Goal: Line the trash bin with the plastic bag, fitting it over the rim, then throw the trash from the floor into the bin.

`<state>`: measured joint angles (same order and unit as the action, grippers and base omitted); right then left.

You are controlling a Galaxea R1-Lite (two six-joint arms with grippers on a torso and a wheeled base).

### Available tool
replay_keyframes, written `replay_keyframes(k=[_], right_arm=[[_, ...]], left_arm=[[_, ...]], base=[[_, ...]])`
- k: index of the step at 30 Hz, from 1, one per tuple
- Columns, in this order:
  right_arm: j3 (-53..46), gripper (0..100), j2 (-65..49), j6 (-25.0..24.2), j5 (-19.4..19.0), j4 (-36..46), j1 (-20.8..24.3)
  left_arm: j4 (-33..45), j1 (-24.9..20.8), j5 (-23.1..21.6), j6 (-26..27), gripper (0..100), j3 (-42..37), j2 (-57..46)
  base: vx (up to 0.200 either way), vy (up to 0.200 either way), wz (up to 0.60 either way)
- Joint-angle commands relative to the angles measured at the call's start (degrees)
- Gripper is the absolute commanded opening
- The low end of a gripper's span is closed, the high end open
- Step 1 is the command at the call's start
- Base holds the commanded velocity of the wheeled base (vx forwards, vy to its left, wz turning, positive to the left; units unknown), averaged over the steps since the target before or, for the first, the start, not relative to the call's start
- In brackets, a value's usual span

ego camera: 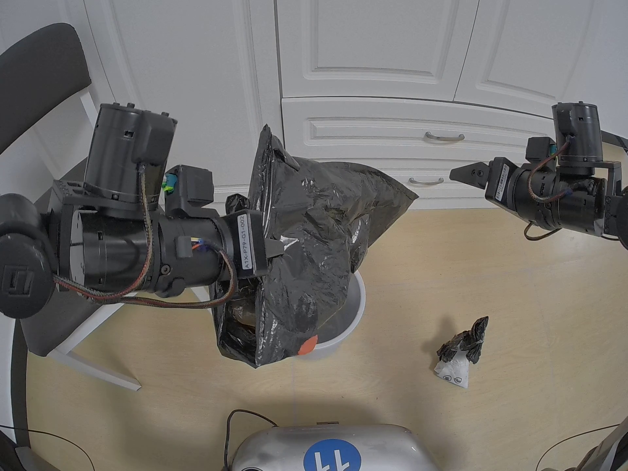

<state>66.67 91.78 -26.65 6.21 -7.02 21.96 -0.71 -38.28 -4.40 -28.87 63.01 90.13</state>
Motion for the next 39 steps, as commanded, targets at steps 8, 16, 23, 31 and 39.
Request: replay_keyframes(k=[8, 16, 23, 31, 39], right_arm=[[1.09, 0, 6.83, -1.83, -2.25, -6.86, -1.74], [4.17, 0, 11.93, -6.84, -2.07, -9.33, -1.65], [6.37, 0, 18.17, -11.50, -1.81, -18.20, -1.48], [6.54, 0, 23.09, -13.25, -1.37, -22.16, -0.42], [6.63, 0, 28.98, -14.84, -1.46, -24.71, 3.62]], left_arm=[[-0.08, -2.15, -0.08, -0.14, 0, -0.17, -0.56], [-6.59, -3.12, -0.96, -0.40, 0, -3.95, -0.13], [-12.04, -2.77, -3.51, -0.49, 0, -8.08, 0.05], [-17.57, -1.89, -5.97, -1.28, 0, -12.56, 0.58], [-36.12, 1.19, -10.19, -4.62, 0, -24.52, 2.51]], base=[[0.000, 0.000, 0.00], [0.000, 0.000, 0.00], [0.000, 0.000, 0.00], [0.000, 0.000, 0.00], [0.000, 0.000, 0.00]])
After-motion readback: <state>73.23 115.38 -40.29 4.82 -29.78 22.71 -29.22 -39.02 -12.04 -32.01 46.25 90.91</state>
